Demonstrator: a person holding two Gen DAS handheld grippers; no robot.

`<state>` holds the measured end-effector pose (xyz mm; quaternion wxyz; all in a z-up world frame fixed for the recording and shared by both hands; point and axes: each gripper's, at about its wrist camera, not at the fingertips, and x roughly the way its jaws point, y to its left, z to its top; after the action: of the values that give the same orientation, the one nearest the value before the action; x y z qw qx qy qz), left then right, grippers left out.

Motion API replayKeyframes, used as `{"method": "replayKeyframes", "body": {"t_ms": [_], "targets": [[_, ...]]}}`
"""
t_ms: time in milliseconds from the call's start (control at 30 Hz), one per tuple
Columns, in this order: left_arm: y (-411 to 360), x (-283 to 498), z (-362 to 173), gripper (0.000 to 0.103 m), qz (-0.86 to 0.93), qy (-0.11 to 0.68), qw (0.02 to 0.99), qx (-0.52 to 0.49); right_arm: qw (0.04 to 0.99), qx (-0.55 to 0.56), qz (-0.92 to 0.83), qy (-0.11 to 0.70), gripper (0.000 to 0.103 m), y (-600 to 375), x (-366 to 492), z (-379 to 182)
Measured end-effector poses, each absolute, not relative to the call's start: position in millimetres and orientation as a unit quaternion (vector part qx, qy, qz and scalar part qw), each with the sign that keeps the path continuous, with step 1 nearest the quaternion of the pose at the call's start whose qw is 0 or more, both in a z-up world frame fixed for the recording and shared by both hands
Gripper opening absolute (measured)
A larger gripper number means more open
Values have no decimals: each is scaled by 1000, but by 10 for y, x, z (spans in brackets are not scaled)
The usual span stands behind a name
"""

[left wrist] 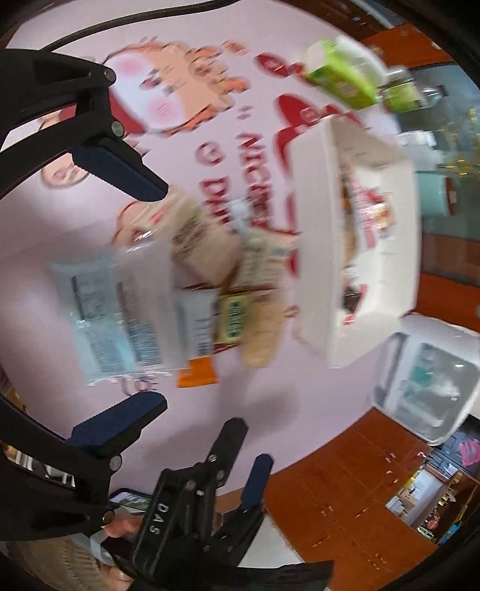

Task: Organize snacks
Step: 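Move both tools back toward the remaining snacks, then grasp the clear printed bag with left tool while right grasps orange-ended bar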

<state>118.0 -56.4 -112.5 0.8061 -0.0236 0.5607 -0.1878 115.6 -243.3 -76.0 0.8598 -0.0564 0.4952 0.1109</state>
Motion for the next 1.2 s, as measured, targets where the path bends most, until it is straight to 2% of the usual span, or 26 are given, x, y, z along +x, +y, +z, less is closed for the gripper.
{"method": "replayKeyframes", "body": {"t_ms": [333,433,533,767,1033,1067,1133,1200], "targets": [[-564,1043,-1984,102,-186,624,758,-40,826,-59,141,543,70,-2442,1188,-1307],[-597,1019,-2066,102,-191,630,752,-39,818,-83,150,550,69,-2368,1242,-1430],[-671,1015,-2119,102,-199,632,749,-32,809,-109,157,556,61,-2302,1327,-1545],[-880,1070,-2263,102,-204,643,738,-25,779,-130,187,584,61,-2239,1446,-1794],[-963,1039,-2377,101,-202,647,734,-44,761,-151,223,590,61,-2145,1458,-1832],[-967,1035,-2373,97,-200,645,736,-44,758,-159,226,590,61,-2124,1453,-1840],[-958,1041,-2330,81,-210,642,736,-51,757,-174,227,587,61,-2071,1448,-1850],[-909,1033,-2304,60,-228,643,728,-69,754,-186,230,586,61,-2032,1451,-1852]]}}
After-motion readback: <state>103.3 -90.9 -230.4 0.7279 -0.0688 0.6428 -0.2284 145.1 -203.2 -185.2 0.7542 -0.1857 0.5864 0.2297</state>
